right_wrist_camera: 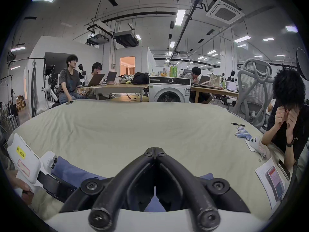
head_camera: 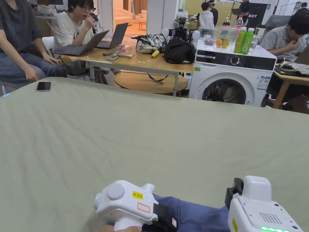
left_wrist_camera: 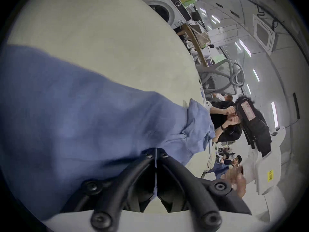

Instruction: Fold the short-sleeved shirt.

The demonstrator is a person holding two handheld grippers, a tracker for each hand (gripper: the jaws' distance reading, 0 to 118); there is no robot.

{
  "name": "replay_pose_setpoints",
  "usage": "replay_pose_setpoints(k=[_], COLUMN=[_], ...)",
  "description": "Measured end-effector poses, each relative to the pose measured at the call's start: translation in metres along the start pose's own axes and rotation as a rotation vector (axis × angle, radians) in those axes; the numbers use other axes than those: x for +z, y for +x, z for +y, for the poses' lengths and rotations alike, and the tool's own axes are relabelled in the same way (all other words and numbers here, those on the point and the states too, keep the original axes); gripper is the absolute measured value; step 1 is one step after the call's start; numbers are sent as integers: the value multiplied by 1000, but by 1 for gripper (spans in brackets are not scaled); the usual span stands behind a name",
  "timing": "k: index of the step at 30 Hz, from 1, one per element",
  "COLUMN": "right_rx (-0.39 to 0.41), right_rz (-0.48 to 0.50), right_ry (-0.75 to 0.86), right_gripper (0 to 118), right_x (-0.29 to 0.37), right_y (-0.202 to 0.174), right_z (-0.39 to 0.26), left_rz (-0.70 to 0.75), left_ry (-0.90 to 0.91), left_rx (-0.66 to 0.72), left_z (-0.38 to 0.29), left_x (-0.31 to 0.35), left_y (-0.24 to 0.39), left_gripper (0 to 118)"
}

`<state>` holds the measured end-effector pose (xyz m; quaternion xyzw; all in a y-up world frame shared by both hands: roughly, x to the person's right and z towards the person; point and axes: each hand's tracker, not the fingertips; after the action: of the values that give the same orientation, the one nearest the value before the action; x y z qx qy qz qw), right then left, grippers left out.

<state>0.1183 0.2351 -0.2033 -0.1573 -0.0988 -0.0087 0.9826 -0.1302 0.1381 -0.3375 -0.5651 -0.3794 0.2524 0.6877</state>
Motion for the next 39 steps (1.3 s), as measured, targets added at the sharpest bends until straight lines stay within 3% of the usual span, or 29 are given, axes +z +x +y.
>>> replay_pose_setpoints(k=[8, 12, 15, 17, 24, 29, 33, 39], right_rx=[-2, -6, -1, 0, -8, -11, -26, -22], right_rz=[4, 10, 16, 19, 24, 18, 11, 6], right_ry=[46, 56, 54, 53, 42, 38, 34, 28], right_gripper=[0, 0, 0, 0, 0, 0, 0, 0], right_x=[4, 4, 3, 2, 2, 2, 3, 4], right_y=[-2, -3, -5, -7, -9, -6, -2, 1], right_z=[6, 11, 11, 10, 7, 7, 7, 6], left_rz=[-26, 82, 97, 106, 11, -273, -248, -186], left_ry=[102, 178, 195, 218, 128, 156, 182, 195], left_rx=[-59, -82, -54, -41, 85, 163, 158, 130], left_z=[12, 16, 16, 16, 10, 6, 4, -1], left_x=[85, 137, 159, 166, 130, 98, 86, 92], left_y=[6, -13, -35, -51, -105, -120, -123, -111], left_gripper=[1, 12, 58, 63, 63, 62, 12, 6])
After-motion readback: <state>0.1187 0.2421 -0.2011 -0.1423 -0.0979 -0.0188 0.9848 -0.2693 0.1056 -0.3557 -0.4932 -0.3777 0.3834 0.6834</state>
